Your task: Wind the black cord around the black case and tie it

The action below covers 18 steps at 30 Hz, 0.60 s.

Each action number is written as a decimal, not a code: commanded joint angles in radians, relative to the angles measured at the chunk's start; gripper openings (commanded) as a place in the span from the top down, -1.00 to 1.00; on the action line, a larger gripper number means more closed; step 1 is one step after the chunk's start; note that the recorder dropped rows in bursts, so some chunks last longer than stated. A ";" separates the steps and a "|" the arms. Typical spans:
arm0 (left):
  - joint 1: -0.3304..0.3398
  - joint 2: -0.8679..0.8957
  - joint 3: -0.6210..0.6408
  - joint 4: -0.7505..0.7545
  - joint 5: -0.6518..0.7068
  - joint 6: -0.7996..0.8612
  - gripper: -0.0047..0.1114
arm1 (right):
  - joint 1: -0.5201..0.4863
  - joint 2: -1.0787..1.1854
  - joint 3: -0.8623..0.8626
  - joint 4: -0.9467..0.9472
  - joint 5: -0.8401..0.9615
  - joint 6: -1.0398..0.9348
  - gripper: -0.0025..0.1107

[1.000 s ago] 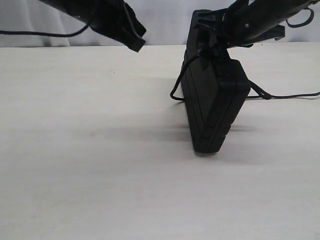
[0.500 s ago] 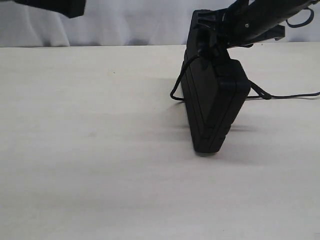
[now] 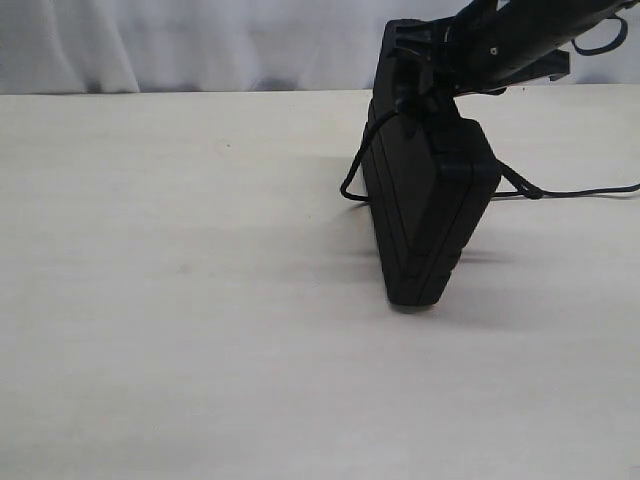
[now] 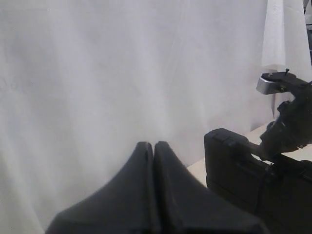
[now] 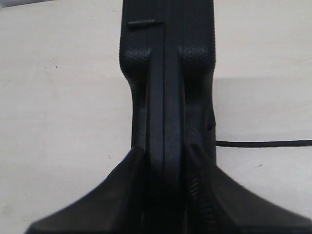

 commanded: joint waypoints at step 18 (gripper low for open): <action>0.001 -0.506 0.220 -0.014 0.067 -0.047 0.92 | 0.002 -0.007 -0.009 0.013 -0.030 -0.004 0.88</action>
